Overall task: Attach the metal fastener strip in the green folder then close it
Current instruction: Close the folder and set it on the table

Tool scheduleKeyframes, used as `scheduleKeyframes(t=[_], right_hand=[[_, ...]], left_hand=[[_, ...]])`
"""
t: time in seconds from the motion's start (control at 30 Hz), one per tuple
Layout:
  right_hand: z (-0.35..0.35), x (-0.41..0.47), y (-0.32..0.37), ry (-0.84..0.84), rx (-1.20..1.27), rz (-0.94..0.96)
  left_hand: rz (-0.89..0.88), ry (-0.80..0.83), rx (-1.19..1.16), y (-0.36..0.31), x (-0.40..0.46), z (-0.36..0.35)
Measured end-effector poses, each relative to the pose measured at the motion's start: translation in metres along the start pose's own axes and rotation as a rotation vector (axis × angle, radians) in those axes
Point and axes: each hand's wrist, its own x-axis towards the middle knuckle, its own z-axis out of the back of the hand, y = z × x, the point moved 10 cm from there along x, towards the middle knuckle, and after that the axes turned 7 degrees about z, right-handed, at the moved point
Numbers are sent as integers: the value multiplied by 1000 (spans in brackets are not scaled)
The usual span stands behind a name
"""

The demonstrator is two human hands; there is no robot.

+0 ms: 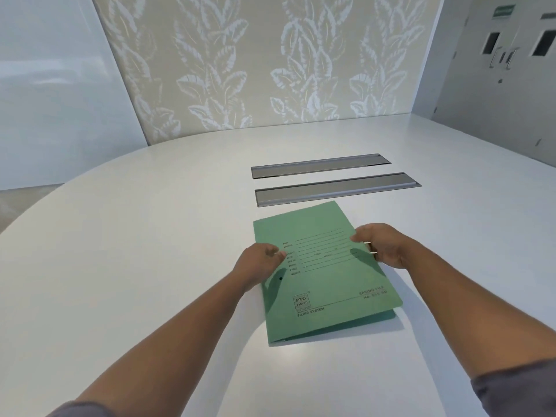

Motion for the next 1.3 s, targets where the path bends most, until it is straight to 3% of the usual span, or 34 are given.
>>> scheduleKeyframes(t=[0.23, 0.37, 0.43, 0.63, 0.77, 0.9, 1.07, 1.3], right_hand=[[-15, 0, -16, -29, -327, 16], [-21, 3, -12, -58, -665, 16], [-24, 4, -8, -57, -789, 7], [-26, 2, -6, -65, -956, -26], [-26, 0, -5, -63, -978, -37], [-26, -1, -6, -71, -962, -35], [-29, -1, -7, -56, -810, -13], [-39, -1, 10, -43, -21, 137]], left_hand=[[15, -75, 158, 7, 1, -6], [20, -142, 127, 8, 0, -6], [66, -156, -16, 12, 0, -5], [399, -44, -798, 39, 5, -3], [460, 70, -898, 40, 0, -17], [395, 190, -951, 36, -7, -34], [324, 151, -959, 37, -6, -30], [149, 56, -999, 34, -1, 26]])
